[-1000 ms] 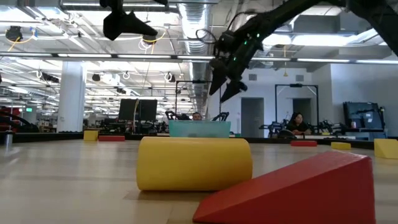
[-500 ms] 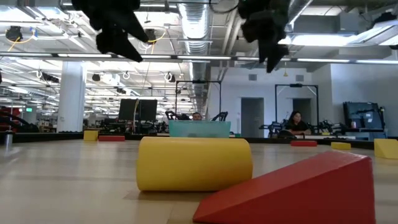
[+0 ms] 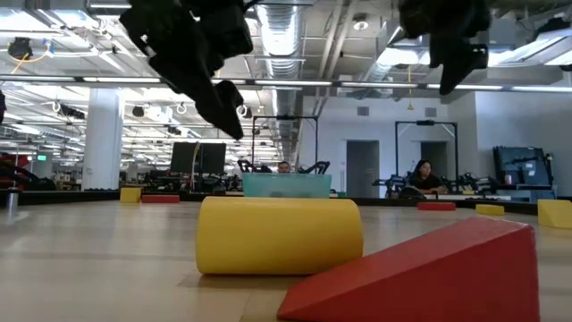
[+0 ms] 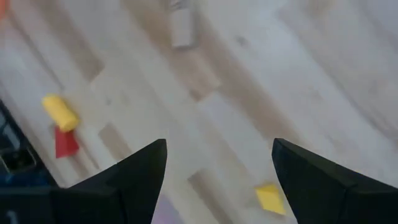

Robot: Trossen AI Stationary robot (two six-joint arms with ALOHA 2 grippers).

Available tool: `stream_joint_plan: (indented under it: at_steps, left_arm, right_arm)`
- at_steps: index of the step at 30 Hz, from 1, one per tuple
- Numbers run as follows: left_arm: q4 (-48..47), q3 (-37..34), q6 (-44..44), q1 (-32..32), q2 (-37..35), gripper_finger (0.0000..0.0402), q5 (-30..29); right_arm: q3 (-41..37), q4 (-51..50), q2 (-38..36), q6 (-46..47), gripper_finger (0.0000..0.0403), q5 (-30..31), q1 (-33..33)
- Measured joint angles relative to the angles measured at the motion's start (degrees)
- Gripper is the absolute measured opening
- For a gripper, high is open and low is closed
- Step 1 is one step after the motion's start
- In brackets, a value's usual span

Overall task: Sort & place blocks by color
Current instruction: Put the yellow block into the orange bin

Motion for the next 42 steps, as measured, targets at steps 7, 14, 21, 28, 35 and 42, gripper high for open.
stream_joint_plan:
  at_steps: [7,14,21,28,35,42]
  left_arm:
    - [-7.1,5.9,1.0,-9.2,4.9,0.0332,1.8]
    - [-4.9,6.1,-5.0,-18.1,5.3,0.0332,-7.5]
    - [2.1,6.1,-21.4,-24.2,5.4,0.0332,-18.4]
    - [6.9,10.4,-34.7,-29.0,10.5,0.0332,-25.4]
    - [-3.0,25.9,-34.1,-31.9,24.5,0.0332,-32.0]
    - [-8.6,33.7,-34.5,-31.9,34.7,0.0332,-31.2]
  right_arm:
    - [-2.4,7.0,1.7,9.1,0.0311,6.3,11.2]
    - [-2.4,12.4,6.2,15.1,0.0311,6.2,16.8]
    - [-2.3,11.0,7.0,15.1,0.0311,6.7,24.2]
    - [-2.3,2.7,5.2,17.4,0.0311,9.1,35.4]
    - [-2.3,0.1,5.2,21.5,0.0311,16.9,45.6]
    - [-2.3,-0.4,5.3,24.0,0.0311,18.8,47.9]
